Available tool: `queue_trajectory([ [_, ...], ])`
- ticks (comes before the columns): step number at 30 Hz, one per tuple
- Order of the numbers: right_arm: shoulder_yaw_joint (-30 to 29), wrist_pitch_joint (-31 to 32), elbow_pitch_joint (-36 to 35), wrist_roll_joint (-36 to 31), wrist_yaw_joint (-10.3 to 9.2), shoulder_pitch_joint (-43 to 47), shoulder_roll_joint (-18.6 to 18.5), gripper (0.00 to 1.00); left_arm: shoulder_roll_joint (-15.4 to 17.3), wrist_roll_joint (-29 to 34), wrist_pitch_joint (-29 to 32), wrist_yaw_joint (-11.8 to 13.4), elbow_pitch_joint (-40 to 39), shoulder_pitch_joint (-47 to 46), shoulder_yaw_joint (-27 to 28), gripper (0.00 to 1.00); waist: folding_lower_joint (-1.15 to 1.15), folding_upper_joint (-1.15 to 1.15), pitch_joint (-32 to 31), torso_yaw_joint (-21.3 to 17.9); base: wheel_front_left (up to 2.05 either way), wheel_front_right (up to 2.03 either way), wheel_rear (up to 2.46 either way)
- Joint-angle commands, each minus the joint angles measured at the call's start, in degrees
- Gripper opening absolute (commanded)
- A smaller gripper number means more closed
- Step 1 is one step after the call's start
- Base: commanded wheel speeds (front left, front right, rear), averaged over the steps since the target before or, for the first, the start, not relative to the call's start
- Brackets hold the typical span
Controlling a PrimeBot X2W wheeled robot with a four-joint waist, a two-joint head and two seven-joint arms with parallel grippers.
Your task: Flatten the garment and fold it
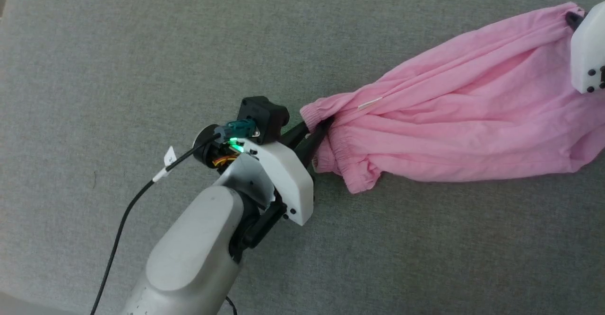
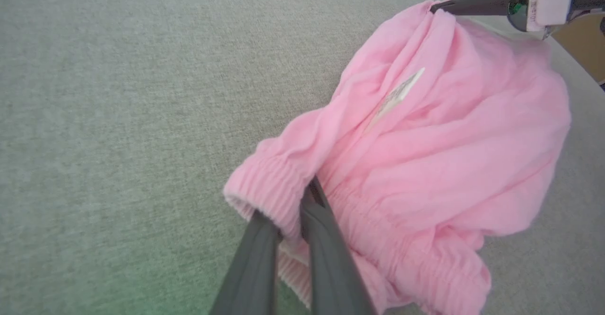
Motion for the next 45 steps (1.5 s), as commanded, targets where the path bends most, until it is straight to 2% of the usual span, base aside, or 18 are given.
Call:
queue_trajectory([
  [1,0.5,-0.19,0.87,-0.26,-0.1,-0.28,0.37,0.0,0.09,-0.24,-0.23,-0.38,0.83,-0.42,0.03,0.0,0.0,0.0,0.07,0.13,0.0,0.0,0.0],
  [2,1.0,-0.67,1.7,-0.15,-0.1,-0.44,0.5,0.0,-0.06,-0.18,-0.54,-0.44,1.35,-0.49,-0.11,0.1,0.0,0.0,-0.11,0.06,0.0,0.0,0.0],
  [3,1.5,-1.11,2.49,0.02,-0.1,-0.56,0.64,0.0,-0.17,-0.16,-0.8,-0.49,1.84,-0.5,-0.24,0.39,0.0,0.0,-0.38,-0.02,0.0,0.0,0.0],
  [4,1.91,-1.52,3.32,0.24,-0.1,-0.63,0.79,0.0,-0.21,-0.13,-1.1,-0.52,2.31,-0.47,-0.32,0.97,0.0,0.0,-0.77,-0.15,0.0,0.0,0.0],
  [5,2.34,-2.02,4.05,0.5,-0.1,-0.68,0.97,0.3,-0.24,-0.1,-1.52,-0.5,2.74,-0.37,-0.31,1.0,0.0,0.0,-1.23,-0.3,0.0,0.0,0.0],
  [6,2.39,-2.87,4.78,0.75,-0.1,-0.81,1.15,1.0,-0.25,-0.07,-2.04,-0.36,3.1,-0.2,-0.2,1.0,0.0,0.0,-1.71,-0.51,0.0,0.0,0.0],
  [12,4.64,-5.91,8.47,2.64,-0.1,-0.23,2.35,1.0,0.09,-0.93,-5.44,0.47,3.9,1.8,1.37,1.0,0.0,0.0,-6.43,-2.11,0.0,0.0,0.0],
  [17,6.82,-9.66,8.83,5.17,-0.1,1.89,2.57,1.0,0.43,-2.76,-9.36,1.89,2.8,4.83,4.29,1.0,0.0,0.0,-11.84,-3.59,0.0,0.0,0.0],
  [21,7.55,-14.76,7.23,6.95,-0.1,4.42,1.96,1.0,0.66,-3.83,-13.2,4.04,1.54,7.94,7.21,1.0,0.0,0.0,-16.2,-4.84,0.0,0.0,0.0],
  [27,5.79,-26.0,2.89,7.12,-0.1,9.78,1.49,1.0,1.07,-3.34,-20.76,8.01,0.37,13.83,11.01,1.0,0.0,0.0,-21.59,-7.5,0.0,0.0,0.0],
  [31,2.07,-32.91,-0.31,5.64,-0.1,14.69,2.09,1.0,0.87,-2.92,-25.18,10.13,0.17,18.19,12.71,1.0,0.0,0.0,-24.13,-9.32,0.0,0.0,0.0],
  [37,-8.0,-39.84,-5.62,1.71,-0.1,25.16,5.32,1.0,-0.46,-1.23,-28.18,12.33,0.11,24.62,14.14,1.0,0.0,0.0,-26.42,-11.13,0.0,0.0,0.0],
  [41,-16.46,-41.6,-11.91,-2.89,-0.1,34.91,9.86,1.0,-1.55,0.04,-28.61,12.46,0.92,28.41,13.89,1.0,0.0,0.0,-26.99,-11.79,0.0,0.0,0.0],
  [45,-24.38,-42.19,-20.54,-8.34,-0.1,44.51,16.69,1.0,-1.92,0.96,-28.68,12.19,2.41,30.94,12.71,1.0,0.0,0.0,-26.93,-12.65,0.0,0.0,0.0],
])
